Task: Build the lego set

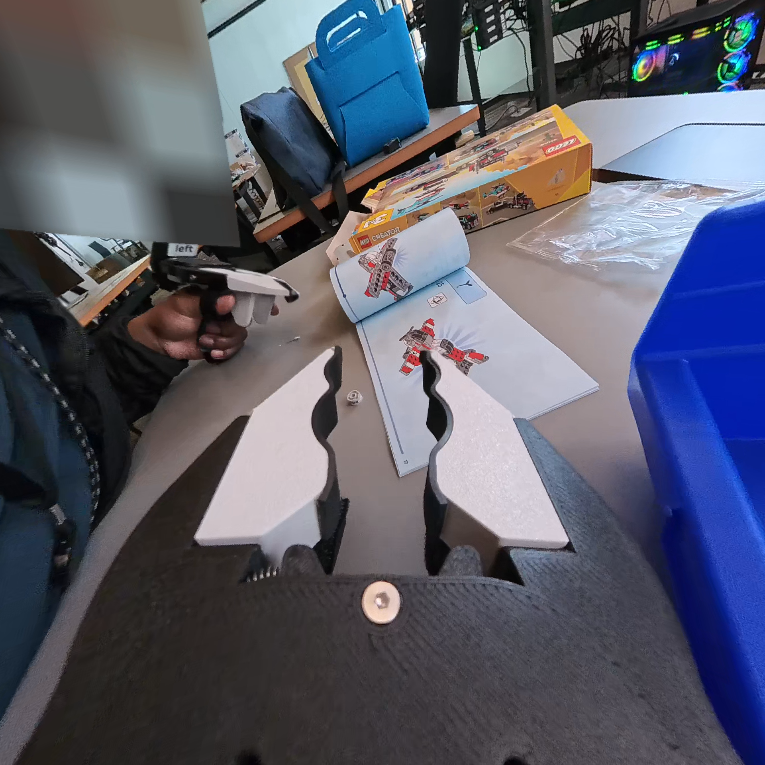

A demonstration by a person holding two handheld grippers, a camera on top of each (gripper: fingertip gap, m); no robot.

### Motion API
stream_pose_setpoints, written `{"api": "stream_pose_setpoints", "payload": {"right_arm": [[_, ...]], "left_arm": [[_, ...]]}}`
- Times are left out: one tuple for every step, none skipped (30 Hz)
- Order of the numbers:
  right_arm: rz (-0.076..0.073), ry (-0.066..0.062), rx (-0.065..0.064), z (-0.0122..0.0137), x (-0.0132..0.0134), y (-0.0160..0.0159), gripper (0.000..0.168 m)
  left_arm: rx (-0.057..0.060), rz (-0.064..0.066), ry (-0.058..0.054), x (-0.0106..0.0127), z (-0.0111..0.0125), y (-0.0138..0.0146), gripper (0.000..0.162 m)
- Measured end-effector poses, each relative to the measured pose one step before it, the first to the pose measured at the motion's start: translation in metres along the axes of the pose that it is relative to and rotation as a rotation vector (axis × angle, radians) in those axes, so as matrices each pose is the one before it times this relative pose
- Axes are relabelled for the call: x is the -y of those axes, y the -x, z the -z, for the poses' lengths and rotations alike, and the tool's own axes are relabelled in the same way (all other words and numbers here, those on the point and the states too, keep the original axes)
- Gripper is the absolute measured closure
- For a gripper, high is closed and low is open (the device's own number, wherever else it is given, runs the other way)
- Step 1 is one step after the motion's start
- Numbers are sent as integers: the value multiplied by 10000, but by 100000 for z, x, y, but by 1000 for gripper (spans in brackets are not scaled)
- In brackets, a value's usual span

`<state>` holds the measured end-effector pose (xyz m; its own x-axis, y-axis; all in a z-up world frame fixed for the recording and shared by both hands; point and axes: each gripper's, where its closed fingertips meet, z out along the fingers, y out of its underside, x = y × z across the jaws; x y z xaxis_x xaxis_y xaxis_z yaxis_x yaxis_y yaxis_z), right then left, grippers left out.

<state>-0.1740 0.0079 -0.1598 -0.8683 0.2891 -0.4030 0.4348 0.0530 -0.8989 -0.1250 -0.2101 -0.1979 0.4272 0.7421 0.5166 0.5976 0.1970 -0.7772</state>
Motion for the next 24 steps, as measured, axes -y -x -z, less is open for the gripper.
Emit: {"api": "stream_pose_setpoints", "payload": {"right_arm": [[-28, 43, 13, -56, -57, -7, 129], [-21, 31, 6, -43, -46, -18, 129], [-21, 28, 16, -33, -33, -3, 129], [-29, 24, 17, -31, -33, -12, 129], [-36, 25, 15, -33, -28, -19, 130], [-43, 25, 17, -27, -34, -26, 131], [-40, 23, 28, -24, -26, 0, 131], [-32, 18, 38, -18, -19, 6, 131], [-32, 11, 30, -8, -19, 9, 131], [-21, 5, 28, 1, -6, 8, 131], [2, 6, 33, 2, -17, 40, 131], [6, 6, 23, -5, -8, 30, 131], [4, 8, 21, -14, -9, 32, 131], [5, 7, 21, -3, -13, 37, 131], [7, 2, 11, 2, -3, 11, 131], [8, -2, 2, 2, -6, 14, 131], [15, -4, 8, 3, 5, 23, 131], [12, -3, 11, 2, -5, 25, 131], [0, -3, 6, -2, 4, 8, 131], [-5, 2, 11, -2, -8, 7, 131], [-1, 5, 25, -8, -2, 30, 131], [-3, 11, 18, -7, -15, 8, 131], [2, 18, 19, -20, -27, 19, 131], [7, 22, 26, -23, -28, 42, 131]], "left_arm": [[-149, 296, -145, 212, 169, 123, 147], [-119, 219, -112, 167, 129, 75, 147], [-67, 121, -72, 111, 81, 50, 148], [-34, 37, -19, 25, 30, 1, 148], [-24, -10, 22, -34, -21, -34, 148], [-11, -19, 25, -42, -23, -32, 148], [-6, -2, 2, -5, -5, -14, 148], [-14, 20, -21, 29, 22, 3, 148], [-16, 26, -29, 30, 27, 5, 148], [-6, 13, -22, 21, 25, -9, 148], [6, -5, -6, 4, 12, -3, 148], [12, -19, 9, -24, -17, -15, 148], [9, -26, 19, -41, -17, -21, 148], [5, -23, 20, -30, -19, -30, 148], [7, -17, 15, -38, -9, -11, 148], [9, -12, 12, -14, -22, -8, 148], [7, -9, 14, -19, -10, 6, 148], [5, -7, 15, -22, -16, -5, 147], [5, -7, 14, -22, -17, -6, 147], [5, -5, 16, -15, -16, 4, 147], [7, 0, 19, -14, -20, 9, 147], [8, 4, 23, -23, -34, 10, 147], [4, 3, 26, -32, -29, 18, 147], [4, -1, 25, -20, -36, -5, 148]]}}
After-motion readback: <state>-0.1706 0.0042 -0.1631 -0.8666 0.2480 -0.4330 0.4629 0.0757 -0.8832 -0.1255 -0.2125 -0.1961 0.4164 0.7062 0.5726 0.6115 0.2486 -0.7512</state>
